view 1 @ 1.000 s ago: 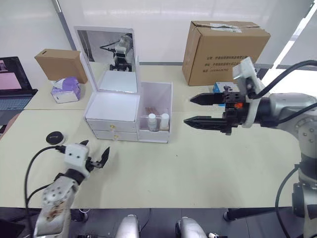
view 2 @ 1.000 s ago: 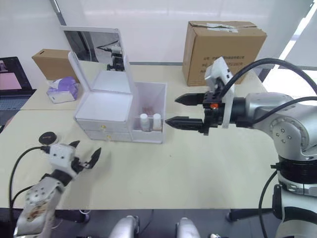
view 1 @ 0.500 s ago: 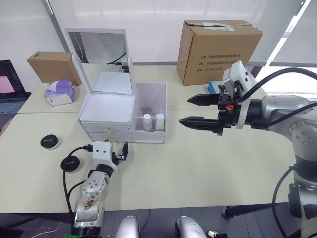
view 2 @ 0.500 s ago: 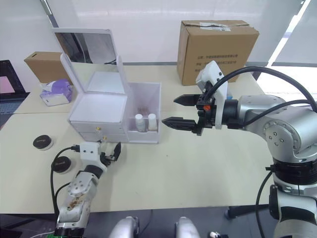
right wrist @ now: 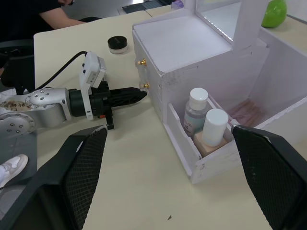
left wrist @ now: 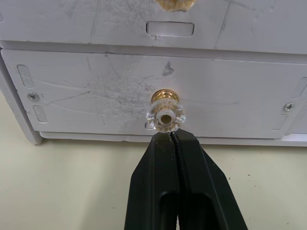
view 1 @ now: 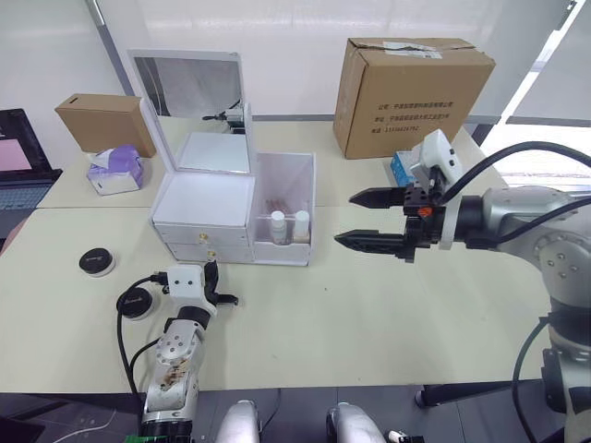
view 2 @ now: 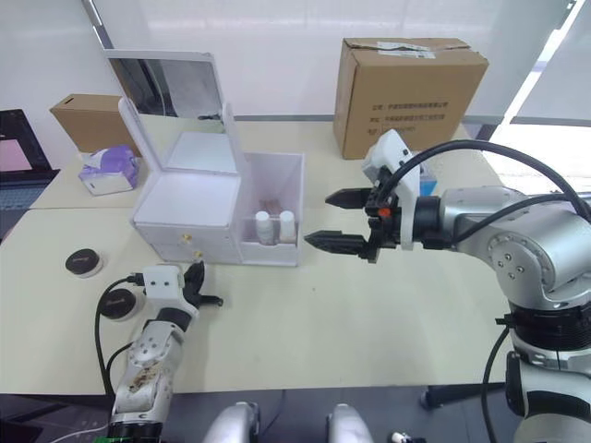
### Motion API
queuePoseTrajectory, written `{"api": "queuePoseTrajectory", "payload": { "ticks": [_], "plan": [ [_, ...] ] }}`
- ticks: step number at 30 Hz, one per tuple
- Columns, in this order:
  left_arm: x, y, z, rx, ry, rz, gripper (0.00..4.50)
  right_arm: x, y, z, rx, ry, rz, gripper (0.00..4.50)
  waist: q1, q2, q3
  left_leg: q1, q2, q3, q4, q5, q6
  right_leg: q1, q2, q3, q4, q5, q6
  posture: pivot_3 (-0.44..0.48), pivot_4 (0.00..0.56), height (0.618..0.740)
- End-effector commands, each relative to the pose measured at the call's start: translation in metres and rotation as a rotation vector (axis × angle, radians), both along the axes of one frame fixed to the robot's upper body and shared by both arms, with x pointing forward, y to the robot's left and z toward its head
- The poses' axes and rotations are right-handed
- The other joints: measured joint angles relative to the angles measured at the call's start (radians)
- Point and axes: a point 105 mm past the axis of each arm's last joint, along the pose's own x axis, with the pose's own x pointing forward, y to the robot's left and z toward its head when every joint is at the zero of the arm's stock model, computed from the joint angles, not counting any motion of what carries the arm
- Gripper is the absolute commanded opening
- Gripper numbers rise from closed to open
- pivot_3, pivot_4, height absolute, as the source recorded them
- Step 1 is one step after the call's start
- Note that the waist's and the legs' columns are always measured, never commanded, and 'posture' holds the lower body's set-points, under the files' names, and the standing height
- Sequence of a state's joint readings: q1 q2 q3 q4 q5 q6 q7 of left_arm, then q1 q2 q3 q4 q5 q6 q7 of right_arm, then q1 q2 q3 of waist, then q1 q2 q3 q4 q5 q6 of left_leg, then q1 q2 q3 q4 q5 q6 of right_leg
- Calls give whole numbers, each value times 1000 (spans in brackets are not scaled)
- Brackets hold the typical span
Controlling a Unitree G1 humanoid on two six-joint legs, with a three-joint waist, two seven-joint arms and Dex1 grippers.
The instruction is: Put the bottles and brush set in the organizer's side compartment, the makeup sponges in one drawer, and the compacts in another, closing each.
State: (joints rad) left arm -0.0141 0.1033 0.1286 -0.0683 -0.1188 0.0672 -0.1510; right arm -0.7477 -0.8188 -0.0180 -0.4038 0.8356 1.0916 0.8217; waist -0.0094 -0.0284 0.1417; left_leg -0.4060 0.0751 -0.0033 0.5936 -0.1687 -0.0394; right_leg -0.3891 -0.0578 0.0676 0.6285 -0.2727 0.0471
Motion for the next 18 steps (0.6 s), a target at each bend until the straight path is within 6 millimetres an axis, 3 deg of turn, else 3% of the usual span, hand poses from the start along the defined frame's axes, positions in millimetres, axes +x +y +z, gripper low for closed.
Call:
{"api": "queuePoseTrajectory", "payload": {
  "ticks": [1,3,9,18],
  "plan": [
    [2,-7,22,-33,-92,-37,192,-3,0,9,-12,-62,4,4500,0,0,0,0,0,0,0,0,0,0,0,0,0,0,0,0,150,740],
    [2,-8,22,-76,-91,-45,558,-3,1,8,-16,-62,4,4500,0,0,0,0,0,0,0,0,0,0,0,0,0,0,0,0,150,740],
    [-1,-6,22,-76,-80,-31,2394,-1,2,8,-17,-74,-3,4500,-3,0,0,0,0,0,0,0,0,0,0,0,0,0,0,0,150,740],
    [-3,1,34,-15,-146,65,2394,1,2,5,-23,-76,-8,4500,-2,0,0,1,0,0,0,0,0,0,0,1,0,0,0,0,150,740]
  ]
}}
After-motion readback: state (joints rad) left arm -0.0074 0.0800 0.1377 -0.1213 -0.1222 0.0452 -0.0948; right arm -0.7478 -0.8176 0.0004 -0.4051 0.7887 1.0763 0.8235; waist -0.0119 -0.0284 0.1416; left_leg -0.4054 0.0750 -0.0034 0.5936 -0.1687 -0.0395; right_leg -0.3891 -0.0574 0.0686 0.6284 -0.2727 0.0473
